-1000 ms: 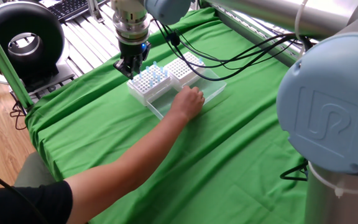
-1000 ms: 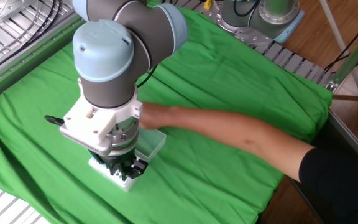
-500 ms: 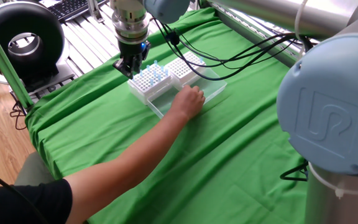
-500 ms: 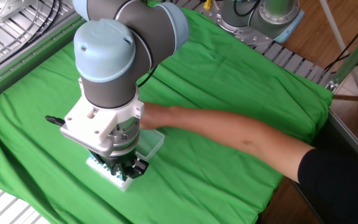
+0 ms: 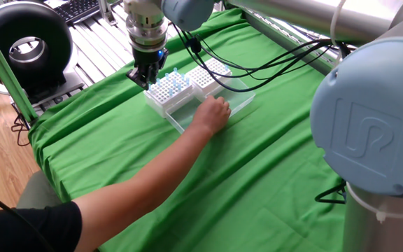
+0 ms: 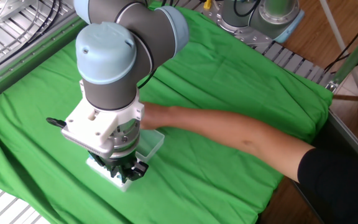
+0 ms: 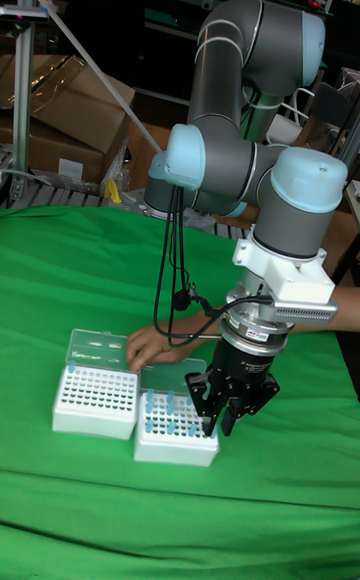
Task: Insert a medium pipette tip into the holder for medium pipette tips
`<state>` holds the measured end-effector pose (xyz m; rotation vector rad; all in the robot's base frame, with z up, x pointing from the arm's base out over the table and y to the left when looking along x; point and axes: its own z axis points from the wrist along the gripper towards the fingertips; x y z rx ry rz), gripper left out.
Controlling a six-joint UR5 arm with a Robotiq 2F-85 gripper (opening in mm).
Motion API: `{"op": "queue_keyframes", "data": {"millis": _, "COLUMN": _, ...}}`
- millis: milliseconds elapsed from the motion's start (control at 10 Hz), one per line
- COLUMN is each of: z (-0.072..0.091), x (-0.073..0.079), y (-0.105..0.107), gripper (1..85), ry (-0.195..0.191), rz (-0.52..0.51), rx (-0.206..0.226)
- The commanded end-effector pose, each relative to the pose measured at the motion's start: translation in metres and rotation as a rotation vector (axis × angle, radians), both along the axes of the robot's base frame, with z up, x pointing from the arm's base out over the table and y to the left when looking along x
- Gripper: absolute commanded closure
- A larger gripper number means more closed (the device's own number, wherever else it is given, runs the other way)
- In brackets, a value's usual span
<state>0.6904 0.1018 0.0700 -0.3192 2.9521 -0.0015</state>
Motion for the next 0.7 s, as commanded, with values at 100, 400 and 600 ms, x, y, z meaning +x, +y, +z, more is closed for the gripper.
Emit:
{"op": "queue_keyframes", "data": {"millis": 100, "z": -0.0055, "x": 0.0027, "y": 0.002, "gripper": 58.0, "ry": -0.006, "rz": -0.015, "rx": 0.015}}
{"op": "queue_keyframes", "data": {"millis": 400, "z": -0.0099, "x": 0.0009, "y": -0.0009, "gripper": 60.7, "ry": -0.004, "rz": -0.018, "rx": 0.019}}
{"op": "queue_keyframes", "data": {"millis": 600, "z": -0.0089, "x": -0.0056, "y": -0.0051, "gripper": 70.7, "ry": 0.021, "rz": -0.044, "rx": 0.007}}
